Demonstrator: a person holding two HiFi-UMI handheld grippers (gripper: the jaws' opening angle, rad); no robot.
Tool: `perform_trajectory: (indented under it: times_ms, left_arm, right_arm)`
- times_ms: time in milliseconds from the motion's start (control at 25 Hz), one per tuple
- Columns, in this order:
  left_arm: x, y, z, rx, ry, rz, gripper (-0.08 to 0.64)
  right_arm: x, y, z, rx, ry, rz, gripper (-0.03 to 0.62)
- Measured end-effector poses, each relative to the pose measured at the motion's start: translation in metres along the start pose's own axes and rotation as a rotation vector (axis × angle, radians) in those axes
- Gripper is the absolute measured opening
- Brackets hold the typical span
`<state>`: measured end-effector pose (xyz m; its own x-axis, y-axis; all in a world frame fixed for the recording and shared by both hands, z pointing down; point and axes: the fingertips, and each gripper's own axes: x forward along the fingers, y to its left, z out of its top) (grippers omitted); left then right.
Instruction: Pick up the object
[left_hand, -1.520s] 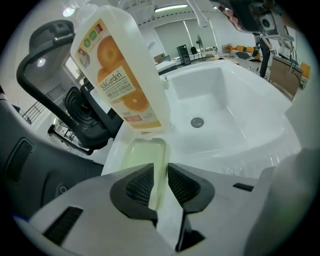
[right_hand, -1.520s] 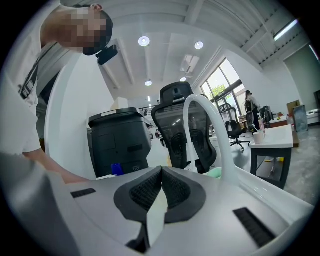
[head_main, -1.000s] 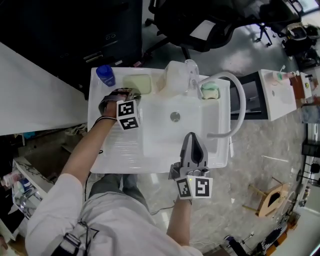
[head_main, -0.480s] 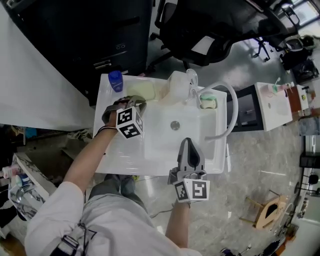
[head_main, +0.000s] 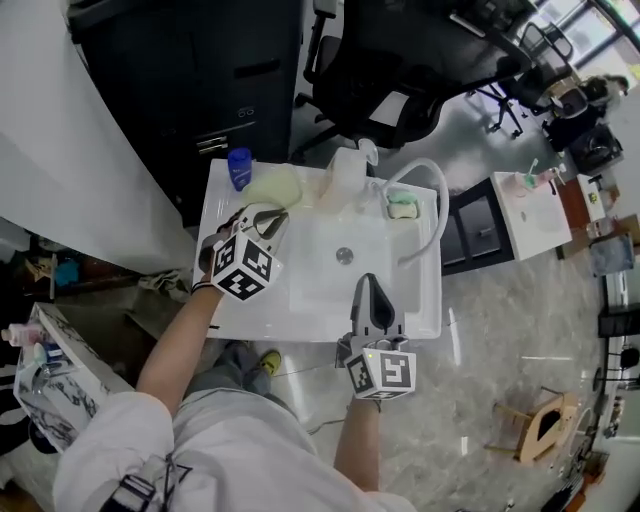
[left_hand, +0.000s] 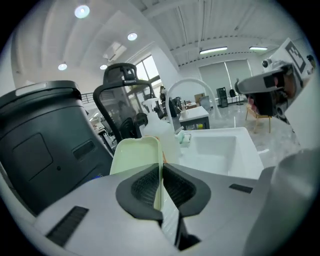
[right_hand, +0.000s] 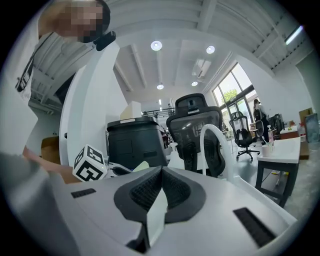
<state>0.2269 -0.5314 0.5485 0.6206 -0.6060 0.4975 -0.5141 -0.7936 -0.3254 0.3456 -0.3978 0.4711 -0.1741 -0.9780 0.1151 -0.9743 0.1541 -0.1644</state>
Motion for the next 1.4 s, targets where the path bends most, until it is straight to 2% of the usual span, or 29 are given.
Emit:
perform_trajectory:
  times_ms: [160, 600, 1040, 1400]
  left_arm:
    - [-0.041, -0.001, 0.025, -0.051, -0.084, 0.045, 0.041]
    - [-0.134, 0.007, 0.066, -0.054, -0.213, 0.177, 0.041]
    - [-0.200, 0.026, 0.081, -0.091, -0.323, 0.295, 0.041]
    - [-0.235, 0.040, 0.082, -0.126, -0.393, 0.350, 0.040]
  right_arm:
    - [-0.019, 0.005, 0.008, 0.000, -0.018, -0.006, 0.008]
    - [-0.048, 0.010, 0.031, -0.007, -0.059, -0.005, 0.006]
    - [-0.052, 0.016, 0.049, -0.016, -0.087, 0.011, 0.006]
    - [-0.046, 0.026, 0.062, -0.032, -0.103, 0.037, 0.006]
